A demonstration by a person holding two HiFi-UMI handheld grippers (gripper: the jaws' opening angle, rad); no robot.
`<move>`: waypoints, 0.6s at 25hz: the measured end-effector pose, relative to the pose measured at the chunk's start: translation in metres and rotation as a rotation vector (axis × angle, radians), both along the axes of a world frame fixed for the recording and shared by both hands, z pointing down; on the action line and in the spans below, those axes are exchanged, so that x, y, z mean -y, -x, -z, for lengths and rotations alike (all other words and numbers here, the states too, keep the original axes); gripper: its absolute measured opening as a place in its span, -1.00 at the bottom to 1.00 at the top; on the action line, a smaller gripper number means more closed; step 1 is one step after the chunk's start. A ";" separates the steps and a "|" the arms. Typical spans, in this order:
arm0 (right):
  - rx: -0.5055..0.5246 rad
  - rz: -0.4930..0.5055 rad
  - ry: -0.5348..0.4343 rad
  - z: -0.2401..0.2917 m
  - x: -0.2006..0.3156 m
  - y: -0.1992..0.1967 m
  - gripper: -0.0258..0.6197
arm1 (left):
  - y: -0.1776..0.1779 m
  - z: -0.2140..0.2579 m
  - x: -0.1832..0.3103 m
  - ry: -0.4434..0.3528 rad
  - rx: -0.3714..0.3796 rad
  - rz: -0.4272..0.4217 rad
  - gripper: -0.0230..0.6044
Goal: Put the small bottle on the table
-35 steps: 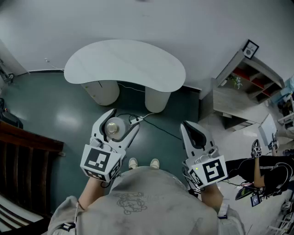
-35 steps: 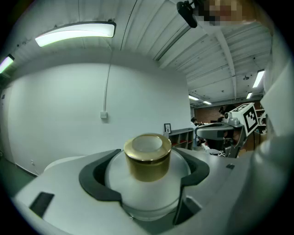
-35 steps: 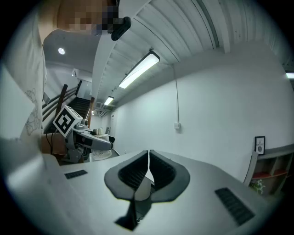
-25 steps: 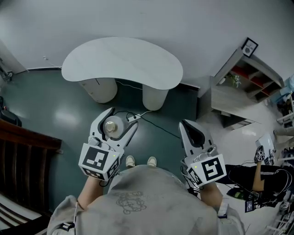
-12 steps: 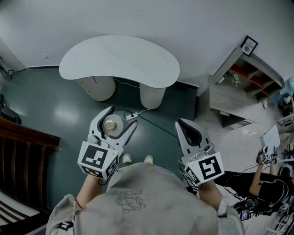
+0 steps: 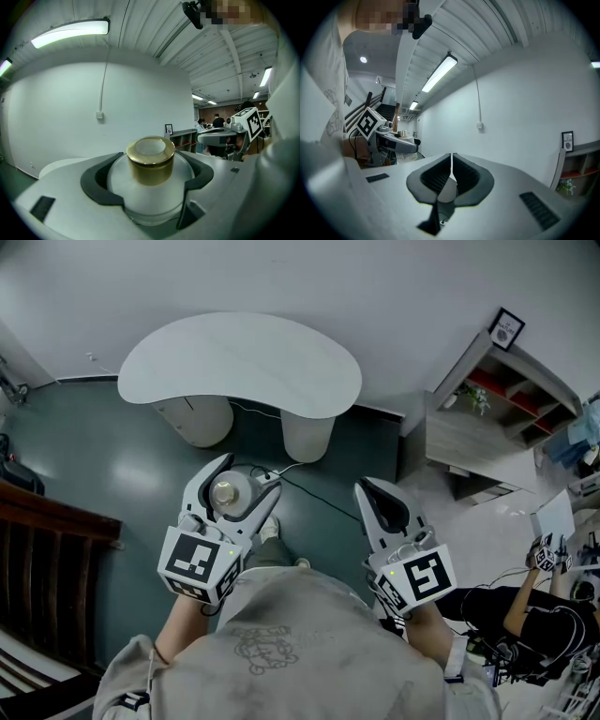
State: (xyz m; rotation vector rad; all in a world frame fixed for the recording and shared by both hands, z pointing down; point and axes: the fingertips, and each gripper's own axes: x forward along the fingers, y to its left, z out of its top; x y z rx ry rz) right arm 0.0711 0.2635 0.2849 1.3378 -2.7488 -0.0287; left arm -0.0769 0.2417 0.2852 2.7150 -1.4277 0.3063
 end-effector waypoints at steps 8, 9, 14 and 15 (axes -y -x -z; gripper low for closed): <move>-0.009 -0.009 0.001 -0.012 0.022 -0.009 -0.82 | -0.008 -0.008 0.025 -0.014 0.001 -0.003 0.17; -0.010 -0.011 0.001 -0.013 0.026 -0.009 -0.82 | -0.009 -0.009 0.030 -0.015 0.001 -0.005 0.17; -0.018 -0.009 0.009 -0.016 0.047 -0.009 -0.82 | -0.012 -0.013 0.052 -0.020 0.007 -0.003 0.17; -0.020 -0.007 0.011 -0.016 0.052 -0.008 -0.82 | -0.013 -0.014 0.057 -0.017 0.008 -0.002 0.17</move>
